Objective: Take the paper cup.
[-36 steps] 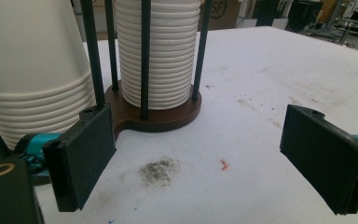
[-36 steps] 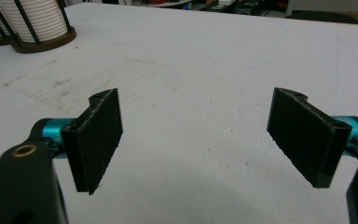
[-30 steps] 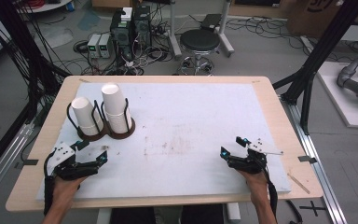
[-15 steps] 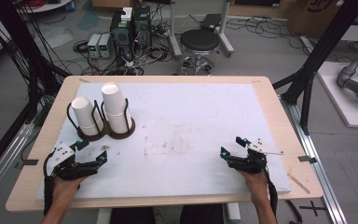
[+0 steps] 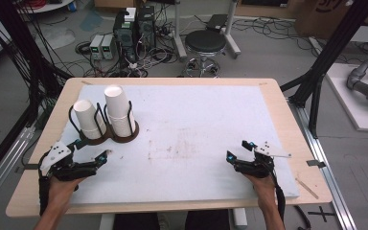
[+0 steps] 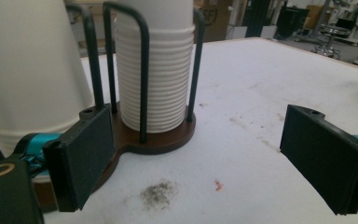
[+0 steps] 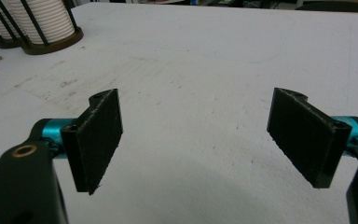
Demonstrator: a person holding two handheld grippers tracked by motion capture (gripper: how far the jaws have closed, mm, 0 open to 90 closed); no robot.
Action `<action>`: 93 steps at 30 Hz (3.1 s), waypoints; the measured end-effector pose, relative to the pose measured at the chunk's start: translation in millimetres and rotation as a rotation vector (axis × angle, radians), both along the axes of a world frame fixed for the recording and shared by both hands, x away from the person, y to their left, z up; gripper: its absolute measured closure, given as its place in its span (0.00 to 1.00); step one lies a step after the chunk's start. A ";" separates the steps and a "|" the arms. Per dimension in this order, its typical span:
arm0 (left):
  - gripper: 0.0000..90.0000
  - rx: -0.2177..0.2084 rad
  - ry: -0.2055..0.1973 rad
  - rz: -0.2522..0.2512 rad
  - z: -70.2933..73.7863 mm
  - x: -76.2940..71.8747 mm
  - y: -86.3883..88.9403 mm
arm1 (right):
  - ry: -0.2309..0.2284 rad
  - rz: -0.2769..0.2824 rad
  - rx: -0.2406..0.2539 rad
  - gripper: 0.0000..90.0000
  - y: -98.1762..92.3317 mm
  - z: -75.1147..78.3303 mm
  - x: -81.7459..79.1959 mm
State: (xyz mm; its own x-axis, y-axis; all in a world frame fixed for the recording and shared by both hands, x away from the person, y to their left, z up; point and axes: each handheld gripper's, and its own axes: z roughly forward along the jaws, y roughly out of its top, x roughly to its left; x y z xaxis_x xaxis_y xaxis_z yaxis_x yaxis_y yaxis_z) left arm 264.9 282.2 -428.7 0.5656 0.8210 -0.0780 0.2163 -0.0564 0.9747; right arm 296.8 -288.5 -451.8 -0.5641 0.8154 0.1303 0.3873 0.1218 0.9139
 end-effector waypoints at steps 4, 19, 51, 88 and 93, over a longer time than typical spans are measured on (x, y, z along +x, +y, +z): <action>0.11 0.010 -0.014 -0.023 14.9 -1.1 1.7 | 0.003 0.002 -0.001 0.21 -0.1 0.0 0.2; 0.10 0.090 -0.005 -0.126 87.0 19.5 10.0 | 0.009 0.007 -0.003 0.21 0.0 0.1 1.0; 0.11 0.355 0.120 -0.385 195.9 112.6 -3.5 | 0.008 0.008 -0.007 0.21 0.6 0.0 1.2; 0.13 0.713 0.410 -0.550 189.6 190.3 -46.0 | 0.002 0.012 0.012 0.21 -1.1 0.0 -0.1; 0.13 0.727 0.424 -0.547 183.4 193.3 -50.1 | -0.004 0.012 0.011 0.21 -0.9 -0.1 -0.3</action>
